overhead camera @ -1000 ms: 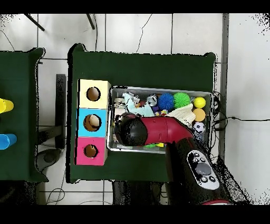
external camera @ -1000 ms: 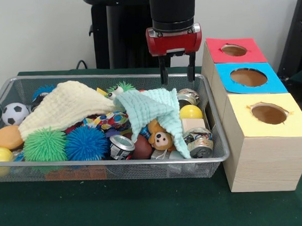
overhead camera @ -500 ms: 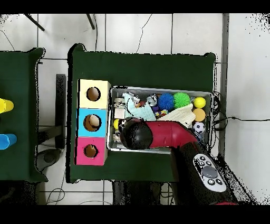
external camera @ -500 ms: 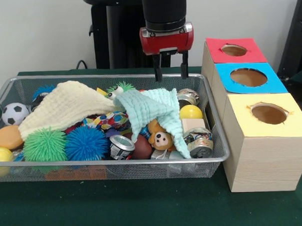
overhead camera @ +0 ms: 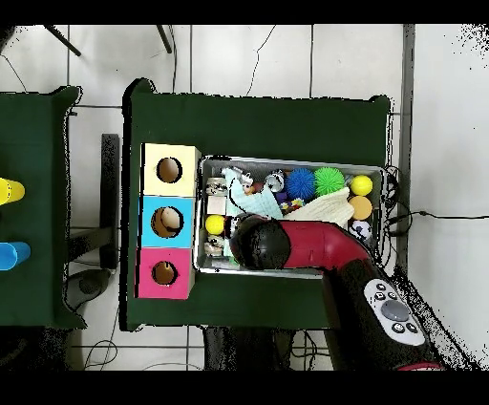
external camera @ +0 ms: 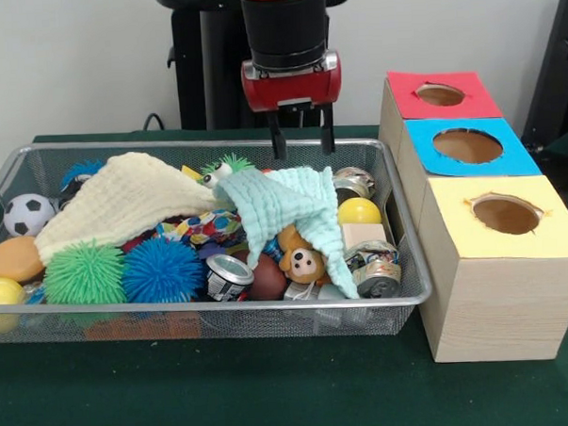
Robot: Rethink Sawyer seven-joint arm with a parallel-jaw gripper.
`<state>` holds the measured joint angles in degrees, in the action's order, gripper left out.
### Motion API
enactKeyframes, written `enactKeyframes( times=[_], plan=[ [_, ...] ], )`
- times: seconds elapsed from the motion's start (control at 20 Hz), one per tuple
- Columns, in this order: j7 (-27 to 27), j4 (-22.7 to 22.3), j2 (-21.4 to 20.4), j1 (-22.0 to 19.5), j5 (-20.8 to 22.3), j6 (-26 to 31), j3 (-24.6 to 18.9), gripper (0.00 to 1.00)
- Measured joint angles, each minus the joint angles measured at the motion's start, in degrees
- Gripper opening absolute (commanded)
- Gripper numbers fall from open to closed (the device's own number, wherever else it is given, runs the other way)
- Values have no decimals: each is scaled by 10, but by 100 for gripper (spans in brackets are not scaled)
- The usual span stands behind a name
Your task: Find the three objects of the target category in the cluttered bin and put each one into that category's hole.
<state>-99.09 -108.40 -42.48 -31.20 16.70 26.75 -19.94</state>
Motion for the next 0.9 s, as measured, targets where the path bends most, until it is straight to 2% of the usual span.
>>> enactKeyframes(
  times=[0.25, 0.9],
  plan=[
    [0, 1, 6, 2, 0, -1, 0, 100],
    [0, 54, 107, 55, 23, -75, 16, 100]
  ],
)
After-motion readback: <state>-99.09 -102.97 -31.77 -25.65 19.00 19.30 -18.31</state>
